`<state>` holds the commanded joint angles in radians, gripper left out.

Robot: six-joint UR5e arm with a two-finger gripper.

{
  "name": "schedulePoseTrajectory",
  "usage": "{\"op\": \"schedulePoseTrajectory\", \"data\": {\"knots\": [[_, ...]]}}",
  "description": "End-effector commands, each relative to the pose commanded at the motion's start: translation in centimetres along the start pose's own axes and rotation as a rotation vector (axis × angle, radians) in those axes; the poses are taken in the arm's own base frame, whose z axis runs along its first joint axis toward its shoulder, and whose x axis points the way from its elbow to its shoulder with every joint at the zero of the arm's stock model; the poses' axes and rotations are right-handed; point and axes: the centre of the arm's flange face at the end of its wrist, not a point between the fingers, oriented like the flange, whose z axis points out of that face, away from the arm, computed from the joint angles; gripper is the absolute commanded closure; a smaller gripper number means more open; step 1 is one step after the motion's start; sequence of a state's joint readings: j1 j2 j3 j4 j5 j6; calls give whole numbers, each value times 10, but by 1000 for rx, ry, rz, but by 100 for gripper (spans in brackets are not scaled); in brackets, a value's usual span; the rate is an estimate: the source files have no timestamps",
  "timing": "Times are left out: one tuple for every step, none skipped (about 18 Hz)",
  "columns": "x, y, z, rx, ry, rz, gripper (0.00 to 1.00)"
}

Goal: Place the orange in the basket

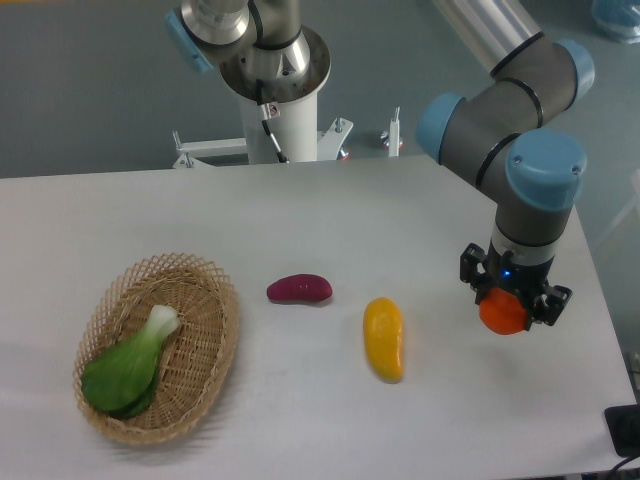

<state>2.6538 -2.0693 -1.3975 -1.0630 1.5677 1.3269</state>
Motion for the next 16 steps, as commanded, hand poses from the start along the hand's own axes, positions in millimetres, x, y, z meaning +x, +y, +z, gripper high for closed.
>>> {"op": "schedulePoseTrajectory", "data": {"knots": [[0, 0, 0, 0, 0, 0, 36], [0, 0, -1, 0, -1, 0, 36], [0, 0, -1, 0, -1, 0, 35], [0, 0, -1, -1, -2, 0, 35], [-1, 0, 0, -6, -1, 0, 35], [-2, 1, -1, -10, -6, 0, 34], [-2, 0, -1, -16, -4, 1, 34], [-1, -2, 0, -16, -4, 3, 34], [0, -4, 1, -16, -1, -3, 34], [0, -6, 0, -15, -2, -18, 35], [0, -7, 0, -13, -4, -38, 35], [2, -11, 0, -12, -3, -49, 35], [8, -27, 0, -7, -4, -42, 35], [10, -32, 0, -5, -3, -50, 35], [13, -37, 0, -4, -3, -59, 35], [20, -50, 0, -1, -4, -61, 35]]}}
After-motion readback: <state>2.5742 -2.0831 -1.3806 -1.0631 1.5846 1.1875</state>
